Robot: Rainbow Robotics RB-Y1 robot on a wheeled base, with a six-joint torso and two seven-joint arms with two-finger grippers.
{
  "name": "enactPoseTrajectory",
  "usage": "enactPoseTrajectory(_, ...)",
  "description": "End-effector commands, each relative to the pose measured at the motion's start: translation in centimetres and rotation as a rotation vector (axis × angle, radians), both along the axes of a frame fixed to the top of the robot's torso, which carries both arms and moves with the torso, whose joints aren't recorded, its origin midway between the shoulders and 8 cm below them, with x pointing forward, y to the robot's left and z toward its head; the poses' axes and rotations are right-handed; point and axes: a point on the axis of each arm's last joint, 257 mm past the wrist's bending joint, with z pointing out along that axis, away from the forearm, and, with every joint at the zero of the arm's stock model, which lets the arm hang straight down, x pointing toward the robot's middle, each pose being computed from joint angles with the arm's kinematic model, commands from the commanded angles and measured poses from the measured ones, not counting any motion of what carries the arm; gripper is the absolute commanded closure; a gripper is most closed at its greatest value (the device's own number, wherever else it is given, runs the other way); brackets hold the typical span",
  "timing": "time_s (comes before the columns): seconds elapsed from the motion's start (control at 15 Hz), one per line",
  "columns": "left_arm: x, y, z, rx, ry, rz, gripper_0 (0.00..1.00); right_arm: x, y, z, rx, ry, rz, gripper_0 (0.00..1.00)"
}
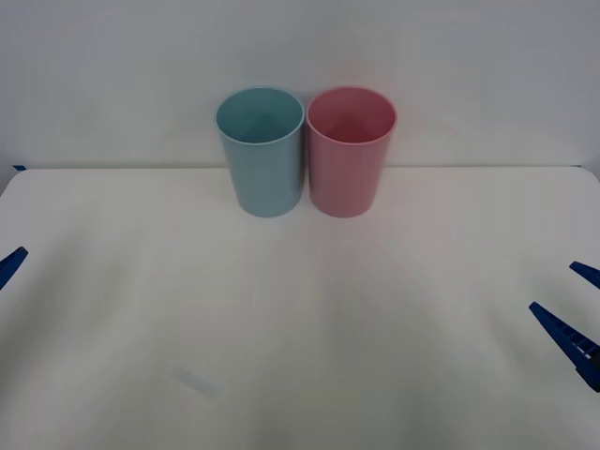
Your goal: Grasp the object on the table and drop it into the matching bin: aluminum can to the light blue bin, PET bottle to the pink bin.
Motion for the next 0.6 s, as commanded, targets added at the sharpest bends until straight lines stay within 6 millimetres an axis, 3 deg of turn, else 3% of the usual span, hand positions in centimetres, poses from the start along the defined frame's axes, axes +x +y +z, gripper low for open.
enactPoseTrajectory(0.07,-1.8,0.7,-1.8,0.027,0.034,0.017,0.00,0.0,0.0,0.0,0.000,0.000,0.000,0.00)
enactPoseTrajectory(0.6,-4.0,0.7,-4.7,0.012,0.114,0.017,0.00,0.0,0.0,0.0,0.000,0.000,0.000,0.00)
